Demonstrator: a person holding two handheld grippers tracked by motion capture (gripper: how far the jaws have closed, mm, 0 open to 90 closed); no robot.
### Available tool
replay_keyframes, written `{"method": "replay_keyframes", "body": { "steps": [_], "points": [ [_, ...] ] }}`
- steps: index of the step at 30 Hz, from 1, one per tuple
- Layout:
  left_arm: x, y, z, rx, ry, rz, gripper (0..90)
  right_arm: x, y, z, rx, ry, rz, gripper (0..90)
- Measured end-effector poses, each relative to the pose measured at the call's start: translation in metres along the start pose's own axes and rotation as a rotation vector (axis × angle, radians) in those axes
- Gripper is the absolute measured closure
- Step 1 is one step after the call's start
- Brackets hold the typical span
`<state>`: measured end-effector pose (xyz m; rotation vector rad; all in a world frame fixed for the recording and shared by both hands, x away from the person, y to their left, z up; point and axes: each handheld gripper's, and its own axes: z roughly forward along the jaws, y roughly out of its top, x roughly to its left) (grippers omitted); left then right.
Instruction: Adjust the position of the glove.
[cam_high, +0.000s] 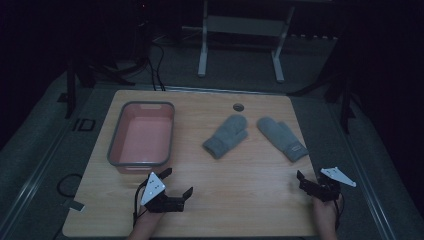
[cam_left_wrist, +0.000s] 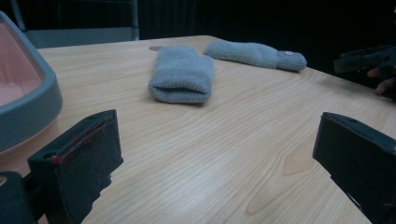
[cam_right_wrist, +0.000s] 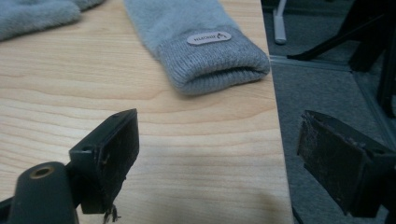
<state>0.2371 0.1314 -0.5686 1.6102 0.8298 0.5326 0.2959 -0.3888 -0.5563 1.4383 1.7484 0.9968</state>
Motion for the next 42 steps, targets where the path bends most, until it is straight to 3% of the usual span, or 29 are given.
{"method": "replay_keyframes", "body": {
  "steps": [4,6,9,14,17,22,25,30,32,34,42],
  "points": [
    [0.0,0.0,0.0,0.005,-0.001,-0.001,1.5,0.003,0.0,0.001,0.019,-0.012,-0.014,13.2],
    [0.0,0.0,0.0,0.017,0.0,0.008,1.5,0.005,0.005,0.0,0.061,0.034,-0.043,14.1],
    [0.0,0.001,-0.001,0.022,0.008,0.012,1.5,0.007,0.013,-0.002,0.05,0.066,-0.048,14.1],
    [0.002,0.002,-0.005,0.017,0.023,0.008,1.5,0.011,0.032,0.001,0.035,0.022,-0.06,17.9],
    [0.004,0.0,-0.006,0.033,0.031,0.009,1.5,0.009,0.044,0.002,0.025,0.076,-0.052,17.6],
    [0.005,0.002,-0.007,0.036,0.034,0.003,1.5,0.013,0.064,0.005,0.034,0.101,-0.08,16.9],
    [0.004,0.002,-0.007,0.031,0.03,0.0,1.5,0.018,0.074,0.009,0.033,0.149,-0.078,16.1],
    [0.004,0.002,-0.007,0.047,0.028,0.003,1.5,0.031,0.09,0.022,0.063,0.233,-0.09,13.5],
    [0.003,0.003,-0.007,0.047,0.035,-0.001,1.5,0.035,0.094,0.024,0.072,0.24,-0.096,13.3],
    [0.003,0.002,-0.008,0.049,0.032,-0.012,1.5,0.046,0.104,0.031,0.054,0.285,-0.106,13.4],
    [0.004,0.002,-0.009,0.063,0.033,-0.014,1.5,0.07,0.123,0.053,0.088,0.34,-0.185,13.5]
  ]
}}
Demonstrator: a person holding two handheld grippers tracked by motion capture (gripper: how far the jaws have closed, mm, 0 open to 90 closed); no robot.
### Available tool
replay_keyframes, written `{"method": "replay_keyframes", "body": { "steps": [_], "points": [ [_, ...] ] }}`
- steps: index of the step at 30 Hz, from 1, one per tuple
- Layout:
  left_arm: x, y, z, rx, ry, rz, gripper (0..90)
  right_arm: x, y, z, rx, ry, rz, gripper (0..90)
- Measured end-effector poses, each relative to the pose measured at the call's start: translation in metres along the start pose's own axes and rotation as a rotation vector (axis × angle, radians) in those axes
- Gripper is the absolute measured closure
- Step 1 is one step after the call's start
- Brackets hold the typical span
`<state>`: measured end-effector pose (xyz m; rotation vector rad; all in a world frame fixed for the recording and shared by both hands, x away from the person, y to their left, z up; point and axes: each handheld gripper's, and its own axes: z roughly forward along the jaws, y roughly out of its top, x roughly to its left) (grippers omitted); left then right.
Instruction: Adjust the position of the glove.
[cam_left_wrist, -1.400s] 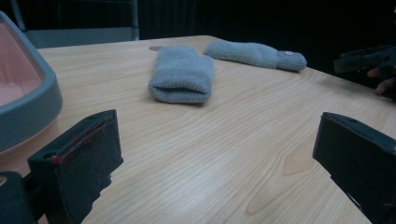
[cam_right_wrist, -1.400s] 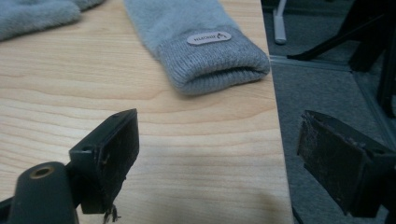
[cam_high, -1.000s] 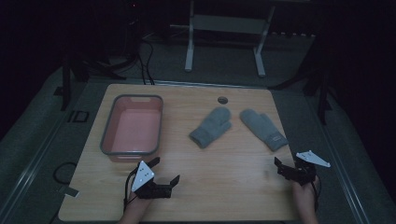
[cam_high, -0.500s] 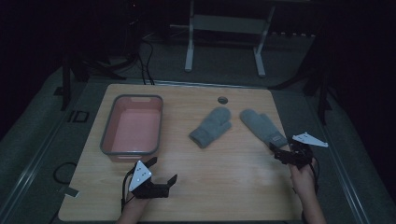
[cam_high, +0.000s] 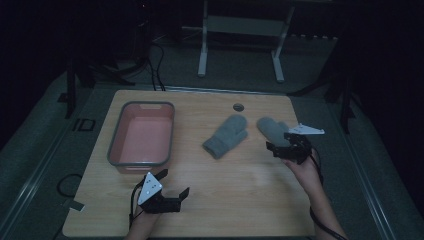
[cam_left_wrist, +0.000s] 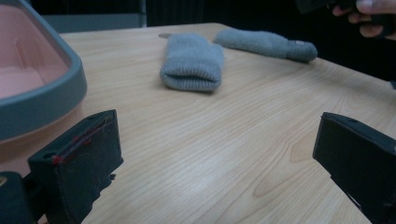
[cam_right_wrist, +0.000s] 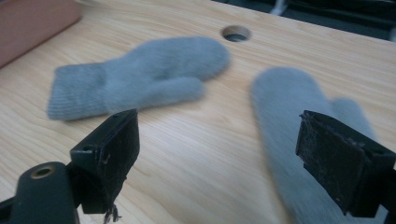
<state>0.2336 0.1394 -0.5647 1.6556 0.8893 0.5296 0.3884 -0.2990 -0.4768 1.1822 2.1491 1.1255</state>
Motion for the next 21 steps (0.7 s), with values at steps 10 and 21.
{"method": "replay_keyframes", "body": {
  "steps": [10,21],
  "points": [
    [-0.001,0.0,0.001,0.004,-0.017,0.008,1.5,0.012,0.029,0.041,0.028,0.055,-0.044,13.7],
    [-0.002,0.001,0.0,0.015,-0.03,0.007,1.5,0.035,0.054,0.098,0.103,0.144,-0.104,19.2]
  ]
}}
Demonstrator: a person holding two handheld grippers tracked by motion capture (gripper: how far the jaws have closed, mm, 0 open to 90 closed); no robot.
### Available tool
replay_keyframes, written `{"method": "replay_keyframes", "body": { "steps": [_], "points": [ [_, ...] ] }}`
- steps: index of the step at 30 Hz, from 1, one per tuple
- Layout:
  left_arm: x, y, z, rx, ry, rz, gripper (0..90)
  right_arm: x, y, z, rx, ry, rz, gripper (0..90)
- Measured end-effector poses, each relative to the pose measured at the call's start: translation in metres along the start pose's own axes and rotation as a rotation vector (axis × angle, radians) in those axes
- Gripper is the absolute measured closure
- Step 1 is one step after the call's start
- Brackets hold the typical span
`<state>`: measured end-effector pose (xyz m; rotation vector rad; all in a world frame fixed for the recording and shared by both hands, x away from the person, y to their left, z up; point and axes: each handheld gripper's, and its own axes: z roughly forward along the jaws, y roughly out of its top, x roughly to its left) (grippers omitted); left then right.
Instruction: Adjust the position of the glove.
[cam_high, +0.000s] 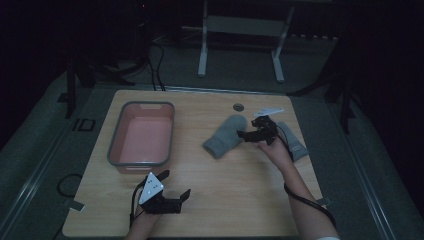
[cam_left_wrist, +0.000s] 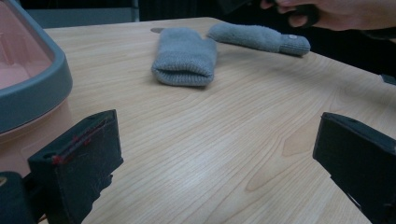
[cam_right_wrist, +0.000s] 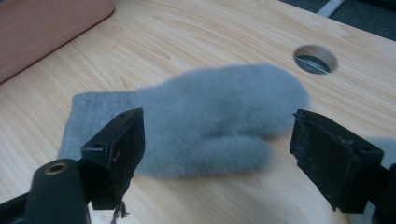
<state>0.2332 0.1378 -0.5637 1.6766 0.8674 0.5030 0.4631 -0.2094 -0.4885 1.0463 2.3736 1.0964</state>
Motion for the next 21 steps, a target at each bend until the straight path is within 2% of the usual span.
{"method": "replay_keyframes", "body": {
  "steps": [6,11,16,21],
  "points": [
    [0.0,0.001,-0.001,-0.004,-0.007,-0.008,1.5,0.009,0.012,0.03,0.036,0.01,-0.041,21.0],
    [-0.001,0.002,-0.003,-0.027,-0.001,-0.01,1.5,0.011,0.018,0.052,0.063,0.015,-0.041,21.5],
    [-0.002,0.001,-0.003,-0.023,-0.001,-0.004,1.5,0.01,0.017,0.067,0.082,0.004,-0.039,24.4],
    [-0.002,0.002,-0.003,-0.021,-0.003,-0.001,1.5,0.011,0.008,0.079,0.127,-0.032,-0.086,32.6]
  ]
}}
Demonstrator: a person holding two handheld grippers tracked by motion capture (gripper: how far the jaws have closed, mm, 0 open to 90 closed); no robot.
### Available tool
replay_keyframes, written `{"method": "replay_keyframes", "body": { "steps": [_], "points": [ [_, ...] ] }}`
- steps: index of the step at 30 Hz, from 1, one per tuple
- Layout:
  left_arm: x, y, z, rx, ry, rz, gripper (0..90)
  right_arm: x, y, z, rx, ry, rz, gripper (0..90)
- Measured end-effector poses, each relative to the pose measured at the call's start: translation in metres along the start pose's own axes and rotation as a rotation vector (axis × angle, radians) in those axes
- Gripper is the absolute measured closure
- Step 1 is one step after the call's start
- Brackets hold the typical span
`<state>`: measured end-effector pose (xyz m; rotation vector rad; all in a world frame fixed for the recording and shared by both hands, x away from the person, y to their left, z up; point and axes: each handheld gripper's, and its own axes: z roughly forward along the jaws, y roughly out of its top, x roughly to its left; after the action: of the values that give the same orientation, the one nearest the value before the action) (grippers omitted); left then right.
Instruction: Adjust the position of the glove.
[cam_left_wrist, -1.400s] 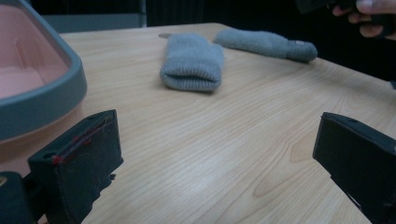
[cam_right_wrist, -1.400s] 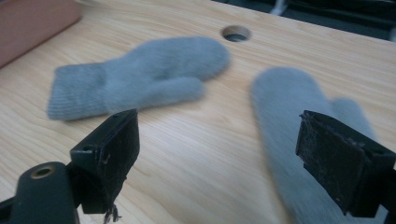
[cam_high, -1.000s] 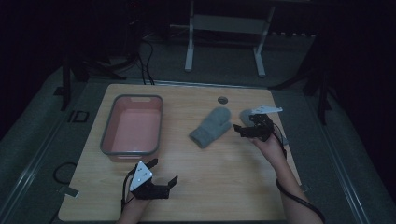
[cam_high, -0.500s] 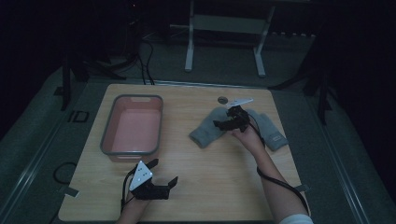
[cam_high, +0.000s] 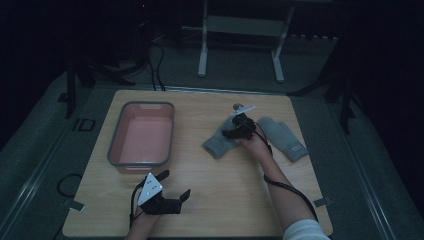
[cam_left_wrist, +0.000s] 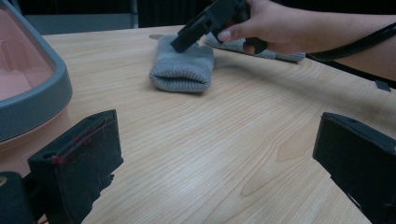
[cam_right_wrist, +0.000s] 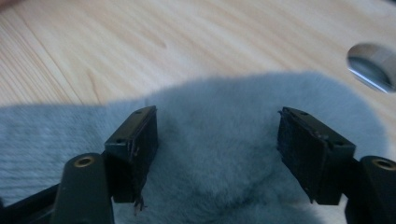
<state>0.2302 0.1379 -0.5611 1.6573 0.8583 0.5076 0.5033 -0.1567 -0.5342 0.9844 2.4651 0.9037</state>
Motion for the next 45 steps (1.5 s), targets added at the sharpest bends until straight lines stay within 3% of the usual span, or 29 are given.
{"method": "replay_keyframes", "body": {
  "steps": [1,4,8,12,18,23,24,27,30,34,35,36,40,41,45],
  "points": [
    [0.0,0.0,0.0,0.0,0.0,-0.001,1.5,0.0,-0.002,0.003,0.023,-0.005,-0.013,33.0],
    [0.0,0.0,0.0,0.003,0.001,0.002,1.5,-0.002,-0.004,0.006,0.026,0.019,0.01,39.4],
    [0.0,0.0,0.0,0.006,0.002,0.004,1.5,-0.001,-0.004,0.004,0.019,0.007,-0.024,69.8],
    [0.0,0.0,0.0,0.005,0.002,0.005,1.5,0.001,-0.001,0.0,0.015,0.024,-0.033,80.5],
    [0.0,0.0,0.001,0.006,0.002,0.0,1.5,0.002,0.001,-0.018,-0.033,0.059,-0.054,82.2],
    [0.001,0.0,0.001,0.008,0.007,0.0,1.5,0.009,0.005,-0.036,-0.061,0.099,-0.107,82.4],
    [0.001,0.0,0.001,0.01,0.009,0.001,1.5,0.014,0.007,-0.048,-0.084,0.145,-0.128,82.3],
    [0.001,0.0,0.001,0.009,0.011,0.001,1.5,0.019,0.008,-0.059,-0.112,0.183,-0.151,82.3],
    [0.001,0.0,0.002,0.01,0.011,0.0,1.5,0.034,0.007,-0.085,-0.15,0.243,-0.213,82.3],
    [0.0,0.0,0.002,0.01,0.011,0.005,1.5,0.05,0.008,-0.105,-0.155,0.315,-0.273,82.2],
    [0.0,0.0,0.002,0.01,0.011,0.005,1.5,0.05,0.008,-0.105,-0.155,0.315,-0.273,82.2],
    [0.0,0.0,0.002,0.01,0.011,0.005,1.5,0.059,0.007,-0.109,-0.145,0.356,-0.305,82.2],
    [0.0,0.0,0.002,0.012,0.008,0.008,1.5,0.066,0.002,-0.1,-0.11,0.404,-0.331,82.0],
    [0.0,0.0,0.002,0.012,0.009,0.007,1.5,0.071,-0.002,-0.091,-0.075,0.414,-0.343,81.9],
    [0.001,0.0,0.002,0.013,0.007,0.004,1.5,0.076,-0.011,-0.064,-0.025,0.43,-0.339,81.5]
  ]
}}
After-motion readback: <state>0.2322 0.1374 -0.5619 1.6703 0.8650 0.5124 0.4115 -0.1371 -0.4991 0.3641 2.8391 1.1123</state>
